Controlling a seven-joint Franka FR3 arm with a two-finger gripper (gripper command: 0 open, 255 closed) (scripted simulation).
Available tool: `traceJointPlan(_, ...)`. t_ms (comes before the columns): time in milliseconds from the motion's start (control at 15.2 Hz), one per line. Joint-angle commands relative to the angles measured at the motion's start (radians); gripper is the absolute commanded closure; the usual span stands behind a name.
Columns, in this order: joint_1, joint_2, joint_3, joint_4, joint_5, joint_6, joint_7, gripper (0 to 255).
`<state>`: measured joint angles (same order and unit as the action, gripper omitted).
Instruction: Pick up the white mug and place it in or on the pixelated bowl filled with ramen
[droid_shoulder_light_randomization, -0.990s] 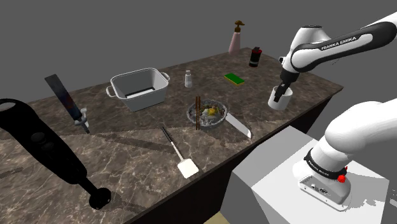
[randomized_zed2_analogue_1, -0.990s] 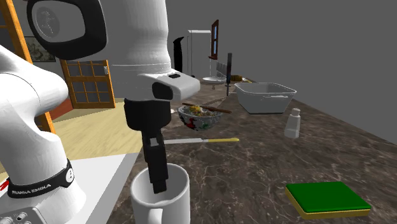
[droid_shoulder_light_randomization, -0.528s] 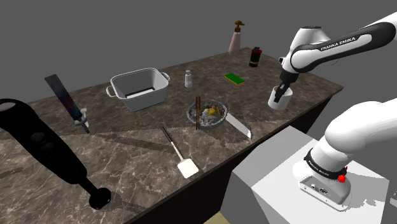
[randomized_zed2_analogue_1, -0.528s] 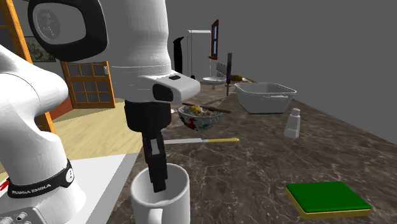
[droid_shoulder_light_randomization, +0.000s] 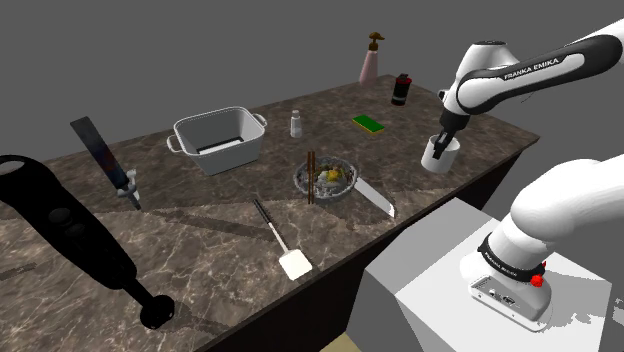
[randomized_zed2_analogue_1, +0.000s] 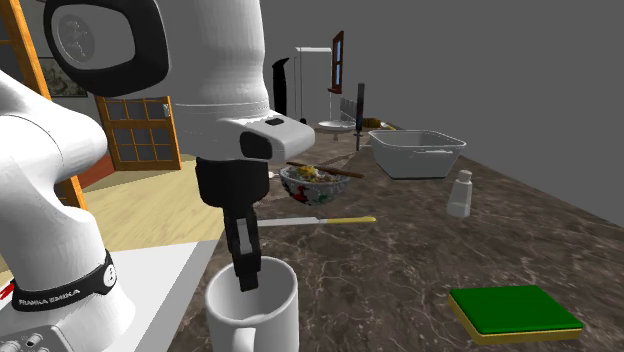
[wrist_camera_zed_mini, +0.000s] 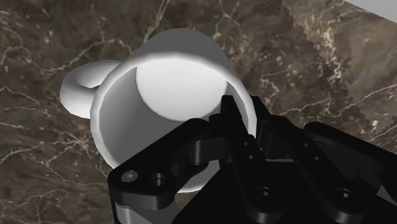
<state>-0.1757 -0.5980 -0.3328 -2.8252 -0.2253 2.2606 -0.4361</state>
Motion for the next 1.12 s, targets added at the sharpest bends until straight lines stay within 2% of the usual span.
traceJointPlan(0, 0.000, 0.000, 0.000, 0.000, 0.000, 0.000, 0.000, 255)
traceJointPlan(1056, 0.006, -0.117, 0.046, 0.150, 0.032, -0.266, 0.000, 255)
